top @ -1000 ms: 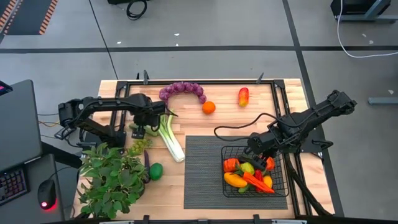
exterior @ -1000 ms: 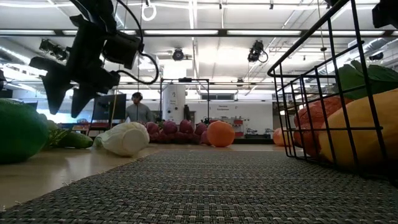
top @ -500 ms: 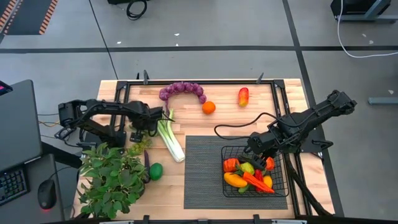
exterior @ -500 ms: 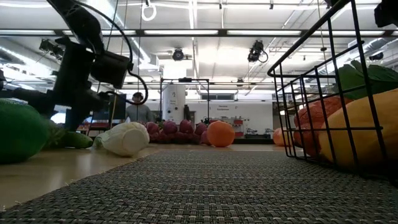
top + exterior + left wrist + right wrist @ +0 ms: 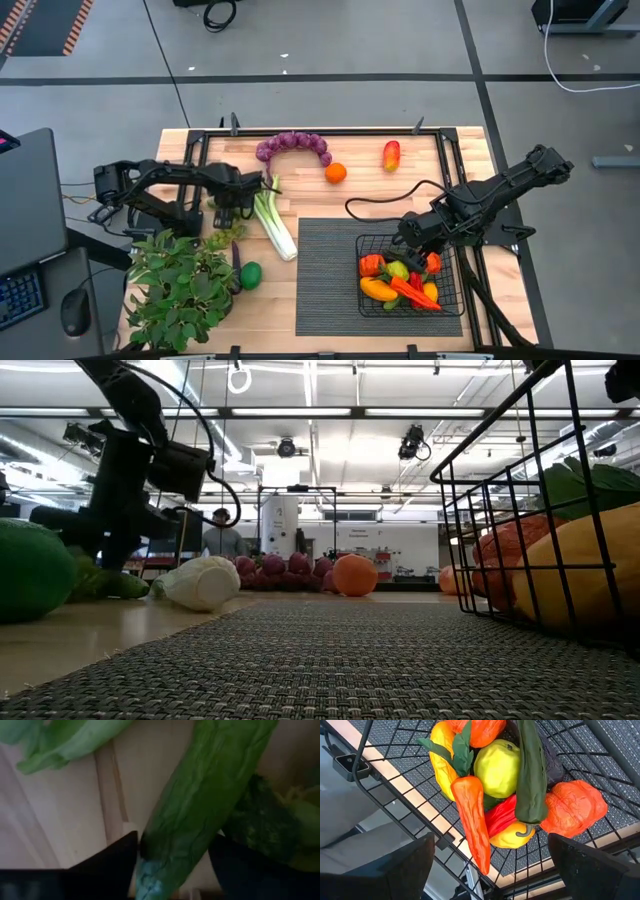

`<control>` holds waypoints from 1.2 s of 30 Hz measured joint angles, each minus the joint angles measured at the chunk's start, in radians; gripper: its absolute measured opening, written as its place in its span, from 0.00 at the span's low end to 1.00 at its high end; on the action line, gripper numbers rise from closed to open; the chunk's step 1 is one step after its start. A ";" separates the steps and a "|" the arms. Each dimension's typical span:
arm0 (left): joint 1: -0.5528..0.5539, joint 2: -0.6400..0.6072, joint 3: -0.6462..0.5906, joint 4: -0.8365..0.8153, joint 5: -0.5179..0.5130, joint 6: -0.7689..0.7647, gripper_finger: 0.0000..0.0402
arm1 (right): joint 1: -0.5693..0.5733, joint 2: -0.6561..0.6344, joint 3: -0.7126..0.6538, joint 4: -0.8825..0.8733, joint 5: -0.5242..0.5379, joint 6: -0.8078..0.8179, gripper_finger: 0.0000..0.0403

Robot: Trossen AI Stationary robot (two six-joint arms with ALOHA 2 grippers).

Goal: Build produce basket
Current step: Put the cucumber into the wire basket

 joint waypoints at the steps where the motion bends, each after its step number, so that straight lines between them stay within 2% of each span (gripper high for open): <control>1: 0.000 0.000 0.010 -0.019 0.000 -0.001 0.55 | 0.000 0.000 0.000 0.000 0.000 0.007 0.97; 5: 0.000 0.000 0.065 -0.113 0.000 -0.003 0.34 | 0.000 0.000 0.000 0.000 0.003 0.016 0.97; 7: 0.000 0.000 0.111 -0.165 0.010 -0.015 0.27 | 0.000 0.000 0.000 0.000 0.003 0.016 0.97; 10: 0.002 0.000 0.197 -0.227 0.080 -0.065 0.27 | -0.003 0.000 0.000 0.001 0.003 0.032 0.97; 13: 0.002 0.000 0.305 -0.264 0.206 -0.112 0.27 | -0.011 -0.001 0.004 0.029 0.023 0.042 0.97; 17: 0.000 0.000 0.469 -0.244 0.349 -0.203 0.28 | -0.036 -0.007 0.057 0.058 0.132 0.038 0.97; 20: 0.000 -0.001 0.587 -0.188 0.409 -0.261 0.31 | -0.064 -0.010 0.124 0.059 0.282 0.008 0.97; 24: 0.000 -0.001 0.710 -0.043 0.480 -0.383 0.31 | -0.110 -0.012 0.214 0.066 0.541 -0.051 0.96; 27: -0.001 -0.001 0.755 0.106 0.528 -0.493 0.30 | -0.140 -0.011 0.230 0.140 0.678 -0.205 0.94; 32: -0.012 -0.001 0.762 0.286 0.564 -0.662 0.31 | -0.225 -0.010 0.231 0.350 0.708 -0.273 0.89; 36: -0.042 0.008 0.762 0.385 0.573 -0.723 0.31 | -0.279 -0.010 0.232 0.545 0.778 -0.412 0.86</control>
